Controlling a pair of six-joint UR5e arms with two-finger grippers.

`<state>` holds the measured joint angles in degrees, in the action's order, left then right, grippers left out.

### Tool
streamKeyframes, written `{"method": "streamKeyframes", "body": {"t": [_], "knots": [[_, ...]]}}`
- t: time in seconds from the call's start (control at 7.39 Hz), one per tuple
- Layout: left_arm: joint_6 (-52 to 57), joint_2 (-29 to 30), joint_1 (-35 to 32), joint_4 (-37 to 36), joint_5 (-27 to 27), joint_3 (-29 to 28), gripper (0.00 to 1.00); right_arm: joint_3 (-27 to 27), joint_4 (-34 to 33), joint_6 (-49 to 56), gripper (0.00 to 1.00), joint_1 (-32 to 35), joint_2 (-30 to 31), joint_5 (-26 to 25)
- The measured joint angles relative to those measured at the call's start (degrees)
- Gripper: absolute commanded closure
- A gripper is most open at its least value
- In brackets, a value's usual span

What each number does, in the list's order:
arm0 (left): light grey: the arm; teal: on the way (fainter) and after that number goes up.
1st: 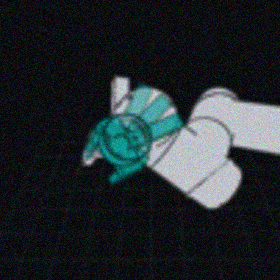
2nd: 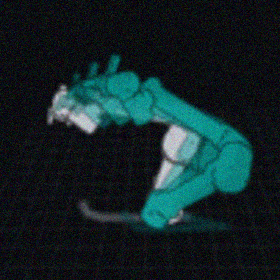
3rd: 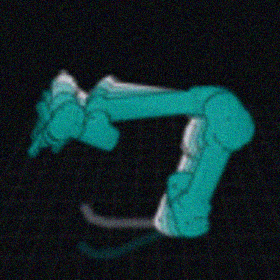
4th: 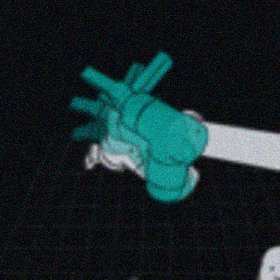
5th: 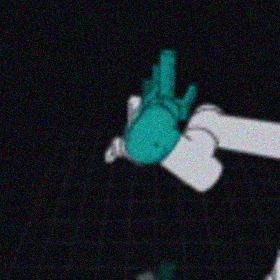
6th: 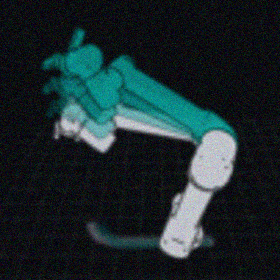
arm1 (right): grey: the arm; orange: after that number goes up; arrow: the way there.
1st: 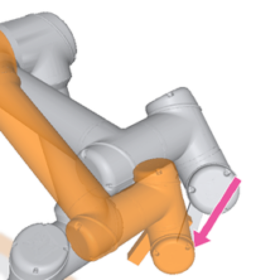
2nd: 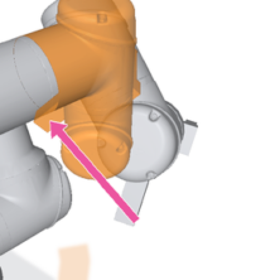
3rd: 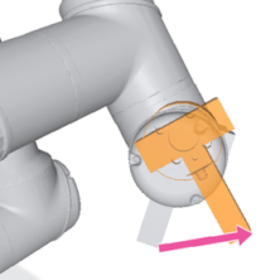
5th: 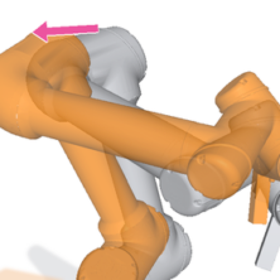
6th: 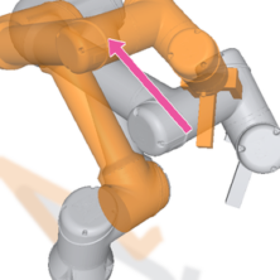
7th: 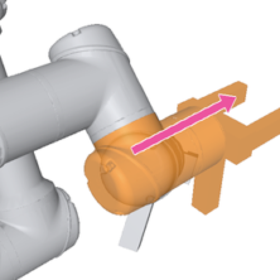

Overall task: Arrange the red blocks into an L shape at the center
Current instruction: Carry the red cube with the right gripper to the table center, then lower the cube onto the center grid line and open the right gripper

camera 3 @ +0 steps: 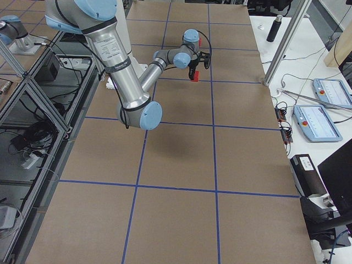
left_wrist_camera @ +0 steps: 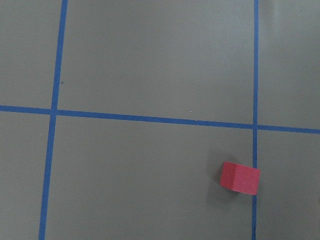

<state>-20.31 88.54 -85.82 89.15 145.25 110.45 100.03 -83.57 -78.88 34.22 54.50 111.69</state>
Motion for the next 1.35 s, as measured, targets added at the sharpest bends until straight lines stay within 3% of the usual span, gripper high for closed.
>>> {"method": "streamKeyframes", "body": {"t": [0.54, 1.35], "knots": [[0.0, 0.0, 0.0, 0.0, 0.0, -0.2, 0.0, -15.9, -0.9, -2.8, 1.0, -3.9, -13.7, -3.4], [0.0, 0.1, 0.4, 0.1, 0.1, -1.0, 0.0, -18.4, -0.9, -0.4, 1.0, -6.1, -13.1, -5.2]]}}
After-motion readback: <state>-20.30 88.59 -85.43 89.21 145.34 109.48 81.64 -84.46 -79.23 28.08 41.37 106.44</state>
